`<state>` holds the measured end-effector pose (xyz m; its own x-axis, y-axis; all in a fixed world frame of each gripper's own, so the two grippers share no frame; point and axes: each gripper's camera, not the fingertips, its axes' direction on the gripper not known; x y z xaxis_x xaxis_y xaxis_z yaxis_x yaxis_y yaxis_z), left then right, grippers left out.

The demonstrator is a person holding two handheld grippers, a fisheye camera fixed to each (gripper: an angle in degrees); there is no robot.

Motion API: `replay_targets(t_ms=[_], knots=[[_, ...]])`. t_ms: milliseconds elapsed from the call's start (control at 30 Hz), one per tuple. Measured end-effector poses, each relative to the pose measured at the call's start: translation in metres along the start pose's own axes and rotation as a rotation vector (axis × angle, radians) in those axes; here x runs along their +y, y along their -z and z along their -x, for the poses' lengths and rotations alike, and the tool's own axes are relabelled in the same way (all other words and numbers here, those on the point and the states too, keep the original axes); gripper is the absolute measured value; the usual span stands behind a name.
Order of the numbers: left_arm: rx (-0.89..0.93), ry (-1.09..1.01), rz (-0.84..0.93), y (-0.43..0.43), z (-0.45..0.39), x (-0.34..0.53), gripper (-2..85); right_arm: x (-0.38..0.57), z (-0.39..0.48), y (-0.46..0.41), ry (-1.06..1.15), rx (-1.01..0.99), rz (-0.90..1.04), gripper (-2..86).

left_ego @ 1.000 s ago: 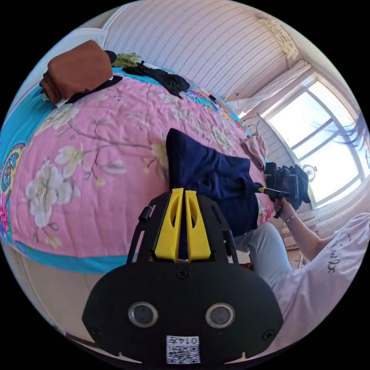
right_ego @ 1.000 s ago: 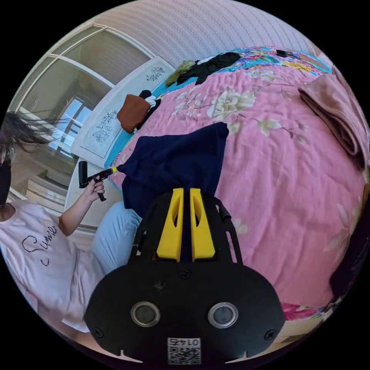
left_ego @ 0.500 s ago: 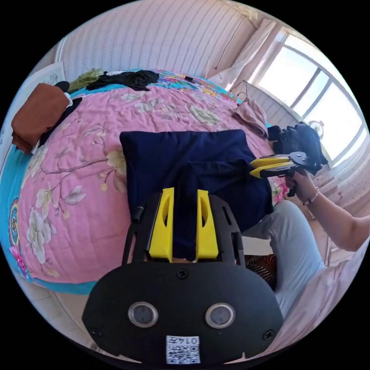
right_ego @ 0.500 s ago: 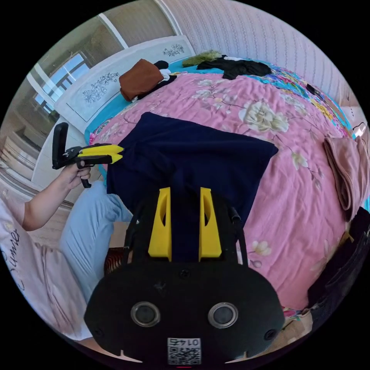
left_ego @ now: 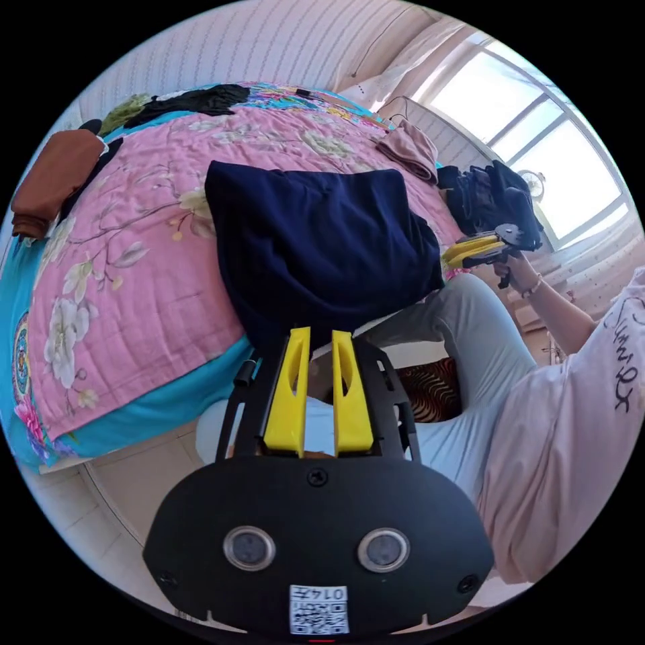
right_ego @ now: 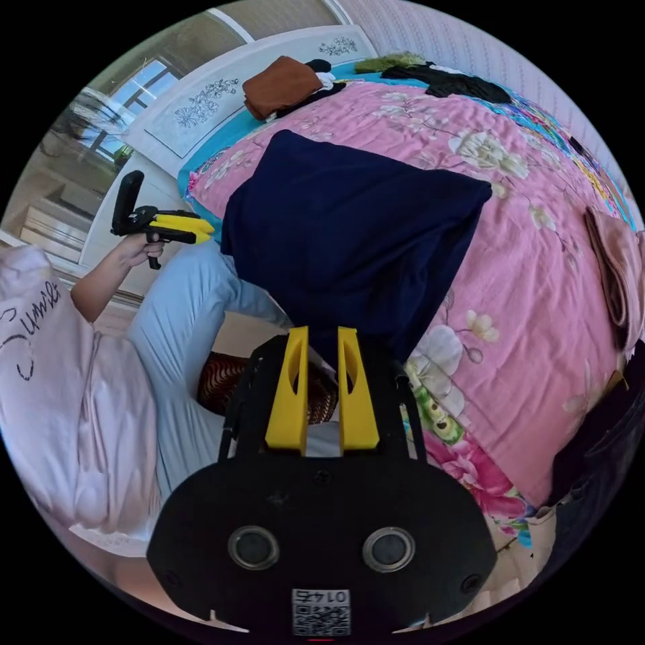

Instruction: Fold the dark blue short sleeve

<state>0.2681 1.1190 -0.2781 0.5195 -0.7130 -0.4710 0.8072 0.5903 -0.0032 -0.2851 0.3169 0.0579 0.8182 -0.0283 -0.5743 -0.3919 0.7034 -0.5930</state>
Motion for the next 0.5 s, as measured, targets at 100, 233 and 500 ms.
replay_targets(t_ms=[100, 233, 500], knots=[[-0.053, 0.099, -0.05, 0.011, 0.005, -0.002, 6.4, 0.02, -0.012, 0.013, -0.127, 0.031, -0.134, 7.8], [-0.041, 0.212, -0.122, 0.003, 0.011, -0.025, 7.6, 0.028, -0.028, 0.006, -0.269, 0.038, -0.214, 9.6], [-0.072, 0.256, -0.054, 0.012, 0.003, -0.025, -0.5, 0.089, -0.04, -0.001, -0.424, 0.023, -0.253, 1.4]])
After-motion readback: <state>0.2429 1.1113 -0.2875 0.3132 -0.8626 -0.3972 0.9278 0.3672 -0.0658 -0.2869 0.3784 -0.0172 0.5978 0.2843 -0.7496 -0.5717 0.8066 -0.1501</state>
